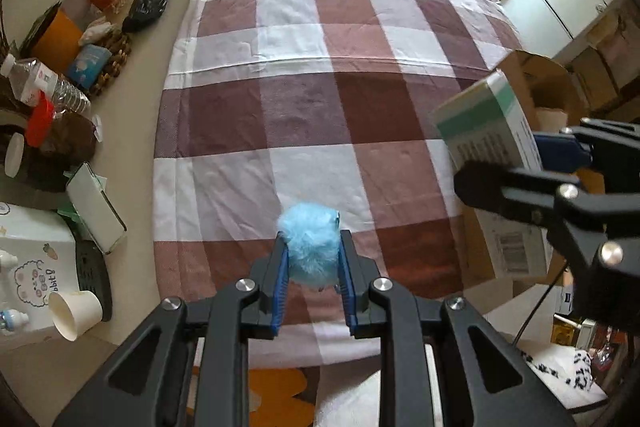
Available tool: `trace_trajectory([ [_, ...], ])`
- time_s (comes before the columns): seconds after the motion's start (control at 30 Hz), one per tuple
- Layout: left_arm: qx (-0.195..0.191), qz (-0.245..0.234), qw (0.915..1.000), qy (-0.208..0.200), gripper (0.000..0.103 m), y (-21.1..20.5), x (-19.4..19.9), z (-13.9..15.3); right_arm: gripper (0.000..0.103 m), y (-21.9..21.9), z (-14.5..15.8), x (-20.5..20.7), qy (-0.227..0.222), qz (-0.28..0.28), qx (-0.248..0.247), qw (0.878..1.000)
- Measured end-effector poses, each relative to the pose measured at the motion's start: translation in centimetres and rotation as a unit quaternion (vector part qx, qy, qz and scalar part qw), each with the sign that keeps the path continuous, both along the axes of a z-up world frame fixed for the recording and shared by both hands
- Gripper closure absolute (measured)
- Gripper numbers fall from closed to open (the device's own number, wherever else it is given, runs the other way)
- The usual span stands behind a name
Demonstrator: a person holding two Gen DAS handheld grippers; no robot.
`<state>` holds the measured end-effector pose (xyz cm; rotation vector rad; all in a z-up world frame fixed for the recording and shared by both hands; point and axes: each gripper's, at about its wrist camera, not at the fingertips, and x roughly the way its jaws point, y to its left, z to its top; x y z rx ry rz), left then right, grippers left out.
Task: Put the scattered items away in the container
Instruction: 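Lift the pompom and medicine box and carry both over the cardboard box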
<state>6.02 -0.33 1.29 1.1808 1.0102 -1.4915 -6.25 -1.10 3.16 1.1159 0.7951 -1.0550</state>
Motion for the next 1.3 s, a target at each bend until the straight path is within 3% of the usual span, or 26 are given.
trace_trajectory([
  [0.5,-0.013,-0.078,0.9966,0.023,0.08,1.3,-8.6,4.2,0.065,5.1,3.8,-7.9,-0.054,-0.039,-0.012,0.998],
  [1.03,-0.002,-0.177,0.9834,0.042,0.08,2.3,-20.3,4.8,0.065,10.4,3.8,-16.9,-0.044,-0.111,-0.016,0.993],
  [1.3,0.007,-0.205,0.9776,0.045,0.08,1.8,-24.4,4.2,0.065,11.7,3.4,-20.6,-0.035,-0.14,-0.014,0.989],
])
